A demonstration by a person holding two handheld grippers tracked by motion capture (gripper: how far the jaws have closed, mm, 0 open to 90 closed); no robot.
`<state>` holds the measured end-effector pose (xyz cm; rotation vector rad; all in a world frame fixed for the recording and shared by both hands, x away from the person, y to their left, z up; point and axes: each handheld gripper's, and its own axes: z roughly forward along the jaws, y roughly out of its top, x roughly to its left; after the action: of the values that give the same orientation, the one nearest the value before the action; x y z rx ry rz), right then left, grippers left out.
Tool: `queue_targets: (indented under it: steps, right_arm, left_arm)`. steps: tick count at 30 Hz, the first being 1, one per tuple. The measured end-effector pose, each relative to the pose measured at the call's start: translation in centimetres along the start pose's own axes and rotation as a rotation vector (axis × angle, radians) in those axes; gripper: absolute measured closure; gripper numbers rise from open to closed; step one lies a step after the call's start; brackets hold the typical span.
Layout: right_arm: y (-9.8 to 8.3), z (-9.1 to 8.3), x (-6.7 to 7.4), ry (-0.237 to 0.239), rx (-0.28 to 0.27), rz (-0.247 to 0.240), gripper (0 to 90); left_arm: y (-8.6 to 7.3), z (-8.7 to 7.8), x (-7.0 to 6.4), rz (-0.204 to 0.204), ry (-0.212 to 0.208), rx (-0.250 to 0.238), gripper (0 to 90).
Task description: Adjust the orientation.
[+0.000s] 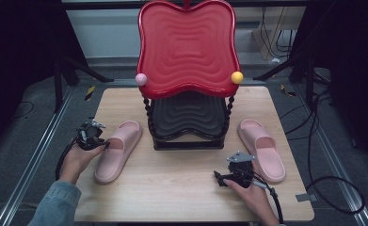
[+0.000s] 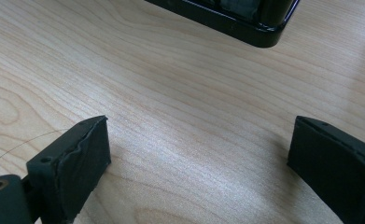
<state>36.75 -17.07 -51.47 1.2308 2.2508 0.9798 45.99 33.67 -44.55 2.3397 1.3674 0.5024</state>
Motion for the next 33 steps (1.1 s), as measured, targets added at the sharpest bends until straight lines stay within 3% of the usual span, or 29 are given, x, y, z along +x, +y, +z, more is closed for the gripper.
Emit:
queue_targets:
  steps: [4, 7, 10, 12, 14, 16, 17, 18, 19, 20, 22, 23, 28, 33]
  right_arm:
    - [0.0, 0.0, 0.0, 0.001, 0.0, 0.001, 5.8]
    - [0.0, 0.0, 0.0, 0.0, 0.0, 0.001, 5.8]
    - [0.0, 0.0, 0.0, 0.0, 0.0, 0.001, 5.8]
    - [0.0, 0.0, 0.0, 0.0, 0.0, 0.002, 5.8]
    - [0.0, 0.0, 0.0, 0.0, 0.0, 0.001, 5.8]
    - [0.0, 0.0, 0.0, 0.0, 0.0, 0.001, 5.8]
    - [0.0, 0.0, 0.0, 0.0, 0.0, 0.001, 5.8]
    - [0.0, 0.0, 0.0, 0.0, 0.0, 0.001, 5.8]
    - [0.0, 0.0, 0.0, 0.0, 0.0, 0.001, 5.8]
    - [0.0, 0.0, 0.0, 0.0, 0.0, 0.001, 5.8]
    - [0.0, 0.0, 0.0, 0.0, 0.0, 0.001, 5.8]
    - [0.0, 0.0, 0.0, 0.0, 0.0, 0.002, 5.8]
    - [0.0, 0.0, 0.0, 0.0, 0.0, 0.001, 5.8]
    - [0.0, 0.0, 0.0, 0.002, 0.0, 0.0, 5.8]
  left_arm:
    - [-0.1, 0.1, 0.3, -0.022, -0.023, -0.016, 81.8]
    - [-0.5, -0.4, 0.2, -0.013, 0.005, -0.019, 83.9]
    - [-1.5, -1.8, -0.1, -0.006, -0.005, -0.047, 84.2]
    - [-3.3, -3.8, -0.8, 0.003, -0.018, -0.095, 84.4]
    - [-3.7, -4.3, -1.1, 0.011, -0.024, -0.105, 84.4]
    - [-5.2, -5.9, -2.4, 0.035, -0.05, -0.132, 84.3]
    - [-6.2, -7.0, -3.8, 0.067, -0.071, -0.152, 84.3]
    - [-6.2, -7.0, -3.8, 0.067, -0.071, -0.152, 84.4]
    - [-6.8, -7.6, -5.3, 0.101, -0.091, -0.16, 84.3]
    - [-6.8, -7.6, -5.3, 0.101, -0.091, -0.16, 84.3]
    - [-7.0, -7.8, -7.3, 0.144, -0.115, -0.161, 84.3]
    - [-6.7, -7.7, -8.5, 0.162, -0.14, -0.164, 84.3]
    - [-4.5, -6.1, -12.0, 0.211, -0.179, -0.168, 84.3]
    - [-2.4, -4.0, -14.4, 0.22, -0.21, -0.162, 84.2]
